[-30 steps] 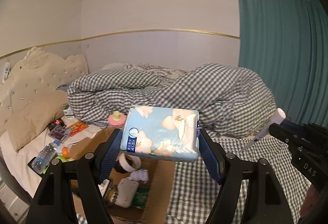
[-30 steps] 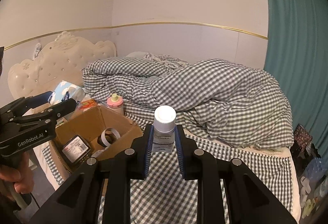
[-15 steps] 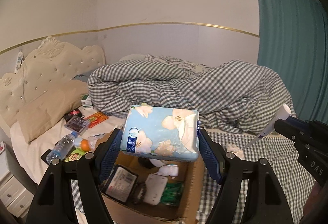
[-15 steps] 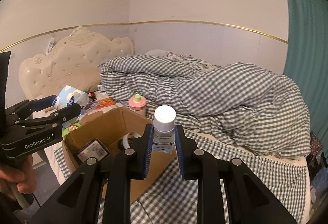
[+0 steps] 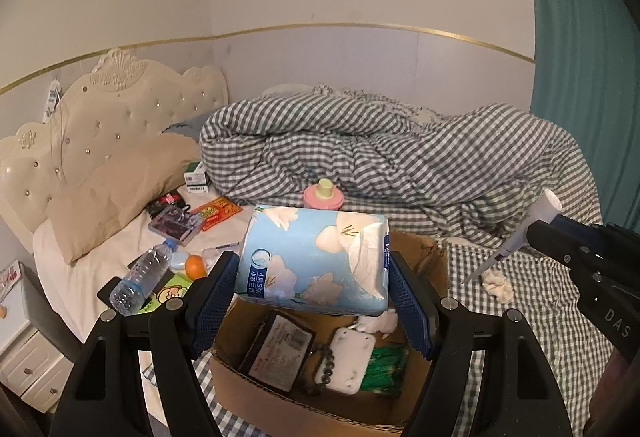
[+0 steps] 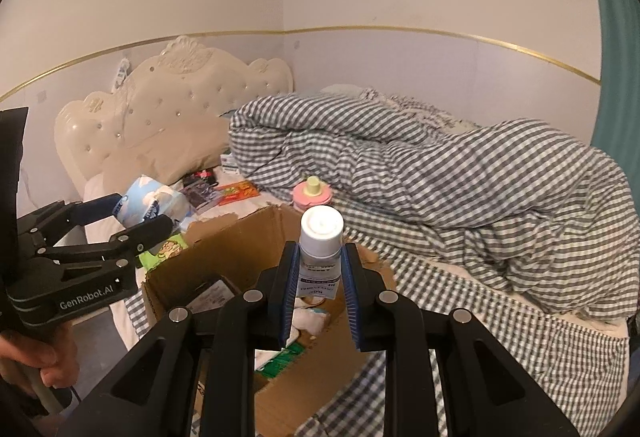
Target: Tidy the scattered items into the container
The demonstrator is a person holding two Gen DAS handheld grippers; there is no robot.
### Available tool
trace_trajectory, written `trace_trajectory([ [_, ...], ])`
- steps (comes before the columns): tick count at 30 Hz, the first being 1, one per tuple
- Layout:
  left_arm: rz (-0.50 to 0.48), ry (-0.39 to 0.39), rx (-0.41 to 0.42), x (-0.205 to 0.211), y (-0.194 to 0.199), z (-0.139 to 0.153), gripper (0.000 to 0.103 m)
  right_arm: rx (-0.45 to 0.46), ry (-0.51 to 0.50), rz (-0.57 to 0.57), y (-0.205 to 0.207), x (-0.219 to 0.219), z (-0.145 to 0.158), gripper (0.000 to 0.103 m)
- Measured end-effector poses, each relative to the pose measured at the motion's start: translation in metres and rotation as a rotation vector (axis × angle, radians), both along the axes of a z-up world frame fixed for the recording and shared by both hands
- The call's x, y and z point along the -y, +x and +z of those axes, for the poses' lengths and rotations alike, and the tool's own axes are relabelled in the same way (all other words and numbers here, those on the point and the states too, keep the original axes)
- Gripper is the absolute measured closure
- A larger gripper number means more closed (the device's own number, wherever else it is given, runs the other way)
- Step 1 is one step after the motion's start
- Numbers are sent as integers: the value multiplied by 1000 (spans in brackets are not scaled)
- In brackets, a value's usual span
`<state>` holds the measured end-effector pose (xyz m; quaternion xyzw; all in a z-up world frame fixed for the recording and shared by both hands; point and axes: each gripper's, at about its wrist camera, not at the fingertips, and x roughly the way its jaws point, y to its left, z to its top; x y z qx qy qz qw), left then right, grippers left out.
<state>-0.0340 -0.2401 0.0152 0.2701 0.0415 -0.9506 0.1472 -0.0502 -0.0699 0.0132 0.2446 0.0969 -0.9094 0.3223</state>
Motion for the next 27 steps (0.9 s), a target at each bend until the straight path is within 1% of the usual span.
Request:
trace_trajectory([
  [5,-5,17,43,8,-12,-14,28,51,15,39,-12,16,-19,82],
  [12,-6,60,131,21,-29,-42,28,133,26,88,-28,28,-44,82],
  [19,-16,78,205,26,-43,-65,28,158,84,121,-37,49,-66,82],
  [27,-17,84,266,28,-54,-85,28,198,134,131,-44,61,-87,82],
])
